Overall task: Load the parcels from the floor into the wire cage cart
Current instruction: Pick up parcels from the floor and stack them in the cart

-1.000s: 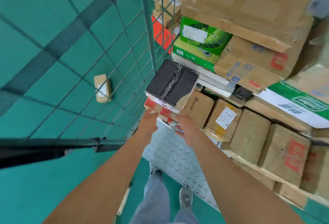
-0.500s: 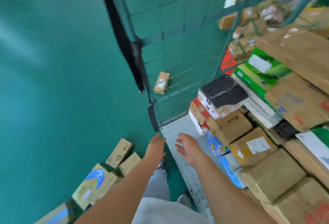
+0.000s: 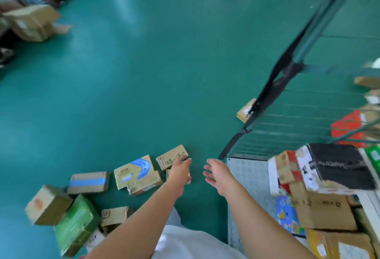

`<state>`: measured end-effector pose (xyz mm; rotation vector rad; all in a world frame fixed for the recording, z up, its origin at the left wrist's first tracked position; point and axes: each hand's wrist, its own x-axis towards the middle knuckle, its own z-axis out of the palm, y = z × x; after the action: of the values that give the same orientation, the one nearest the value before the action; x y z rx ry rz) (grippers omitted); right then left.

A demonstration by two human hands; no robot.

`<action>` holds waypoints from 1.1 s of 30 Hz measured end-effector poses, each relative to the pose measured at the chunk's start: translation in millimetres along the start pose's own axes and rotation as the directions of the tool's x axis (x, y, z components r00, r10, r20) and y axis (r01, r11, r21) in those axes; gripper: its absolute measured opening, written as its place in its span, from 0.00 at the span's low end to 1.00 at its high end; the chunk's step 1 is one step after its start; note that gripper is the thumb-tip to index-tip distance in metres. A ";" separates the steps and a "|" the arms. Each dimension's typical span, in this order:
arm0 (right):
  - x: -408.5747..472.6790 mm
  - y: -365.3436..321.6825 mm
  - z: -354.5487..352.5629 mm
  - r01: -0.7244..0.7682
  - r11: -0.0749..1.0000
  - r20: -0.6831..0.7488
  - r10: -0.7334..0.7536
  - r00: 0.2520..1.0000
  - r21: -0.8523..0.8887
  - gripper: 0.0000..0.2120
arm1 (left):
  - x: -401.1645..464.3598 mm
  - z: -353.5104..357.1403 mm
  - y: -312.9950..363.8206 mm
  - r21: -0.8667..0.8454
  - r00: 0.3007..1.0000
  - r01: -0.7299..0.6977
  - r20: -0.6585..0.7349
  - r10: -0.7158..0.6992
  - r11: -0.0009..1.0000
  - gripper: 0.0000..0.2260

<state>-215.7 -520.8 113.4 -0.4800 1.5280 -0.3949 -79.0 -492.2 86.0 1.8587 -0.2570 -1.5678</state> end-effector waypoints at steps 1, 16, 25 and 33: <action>2.6 -6.2 15.3 -0.004 1.000 0.010 0.004 1.000 -0.028 0.04 | 5.5 -12.9 5.8 -0.029 1.000 0.008 -0.023 -0.009 1.000 0.14; 62.8 -108.6 274.6 0.022 0.945 0.138 0.024 0.990 -0.327 0.06 | 124.6 -214.7 115.6 -0.361 0.977 0.030 -0.188 -0.104 0.932 0.18; 102.1 -155.4 332.7 0.018 0.898 0.150 0.054 0.987 -0.440 0.08 | 163.5 -247.7 156.1 -0.500 0.964 0.041 -0.206 -0.165 0.865 0.19; 139.4 -205.8 393.3 0.123 0.759 0.331 0.128 0.935 -0.640 0.07 | 183.1 -270.8 191.6 -0.676 0.892 -0.070 -0.371 -0.257 0.733 0.18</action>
<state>189.5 -748.8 97.5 -1.0427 1.2713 0.2565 270.8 -636.8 67.9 1.5652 0.5724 -1.0287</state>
